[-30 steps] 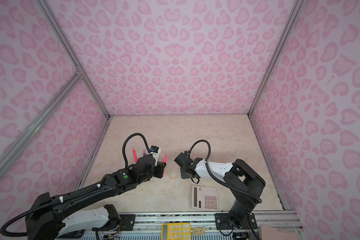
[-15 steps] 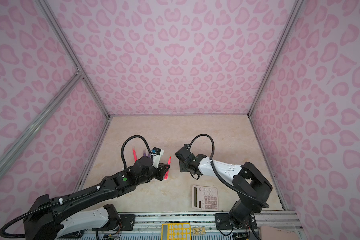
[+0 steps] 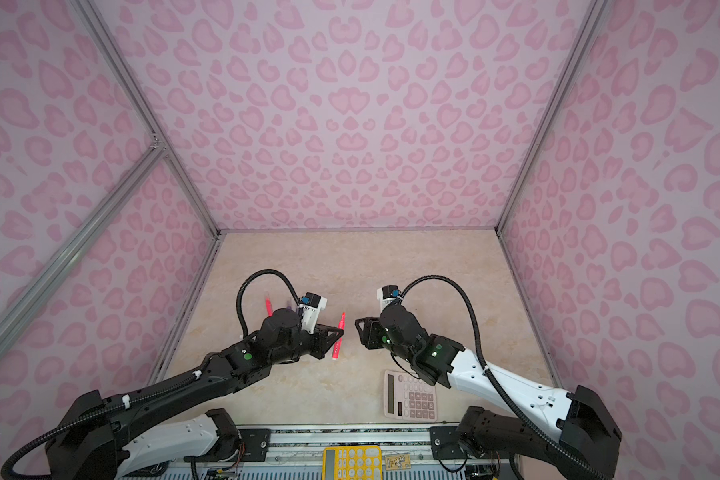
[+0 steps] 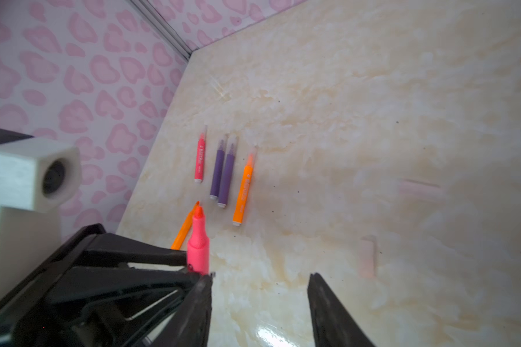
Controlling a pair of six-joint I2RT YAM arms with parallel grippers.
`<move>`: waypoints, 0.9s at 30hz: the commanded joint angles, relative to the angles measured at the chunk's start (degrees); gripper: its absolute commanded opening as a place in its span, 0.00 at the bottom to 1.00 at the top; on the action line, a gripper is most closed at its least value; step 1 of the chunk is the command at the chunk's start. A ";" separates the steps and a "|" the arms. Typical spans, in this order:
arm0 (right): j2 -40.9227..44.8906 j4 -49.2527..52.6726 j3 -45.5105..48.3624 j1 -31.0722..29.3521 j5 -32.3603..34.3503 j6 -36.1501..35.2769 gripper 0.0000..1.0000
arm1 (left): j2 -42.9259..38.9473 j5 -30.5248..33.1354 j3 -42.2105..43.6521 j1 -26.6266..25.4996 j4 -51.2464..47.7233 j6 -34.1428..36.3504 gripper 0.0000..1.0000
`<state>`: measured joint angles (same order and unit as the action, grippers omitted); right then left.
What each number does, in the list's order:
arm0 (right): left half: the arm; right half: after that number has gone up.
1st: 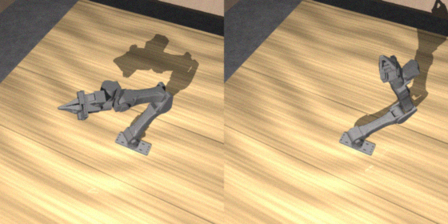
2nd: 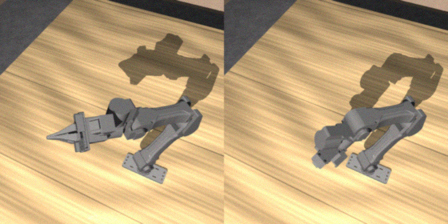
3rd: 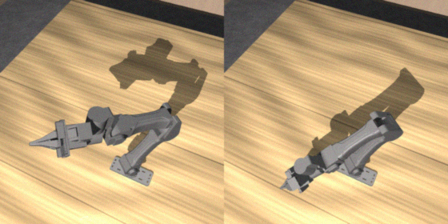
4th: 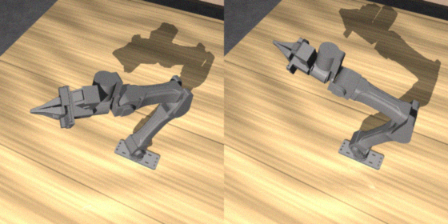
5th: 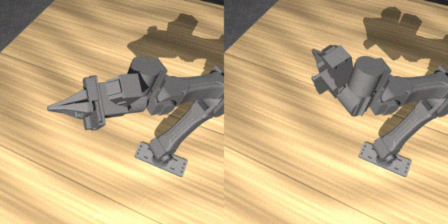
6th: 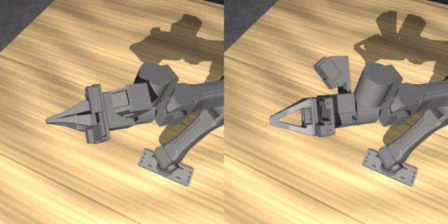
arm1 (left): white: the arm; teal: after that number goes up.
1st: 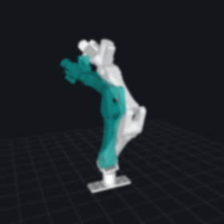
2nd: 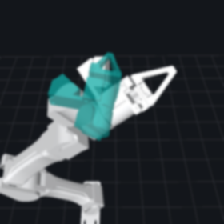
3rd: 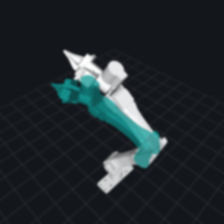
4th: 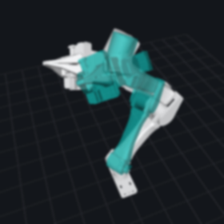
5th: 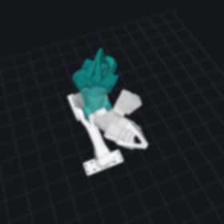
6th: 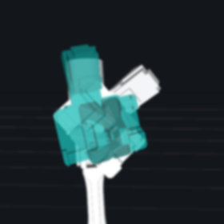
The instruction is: Insert the pens into the pen caps
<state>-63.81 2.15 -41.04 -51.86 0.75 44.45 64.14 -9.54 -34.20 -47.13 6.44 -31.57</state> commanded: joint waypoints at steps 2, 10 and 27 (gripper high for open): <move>-3.34 -9.78 -0.56 -1.30 -3.35 2.44 0.52 | 0.59 -3.04 -0.08 0.03 3.30 0.28 0.03; -11.47 -13.02 -2.69 -2.41 -2.98 5.39 0.40 | 0.91 -4.09 -0.08 0.07 4.00 0.28 0.03; -14.27 -12.79 -3.06 -4.52 0.30 8.11 0.21 | -3.24 -0.89 1.38 0.10 3.57 1.14 0.03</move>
<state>-77.60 -10.57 -44.12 -56.14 1.54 51.94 61.93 -11.46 -33.19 -47.00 5.91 -31.00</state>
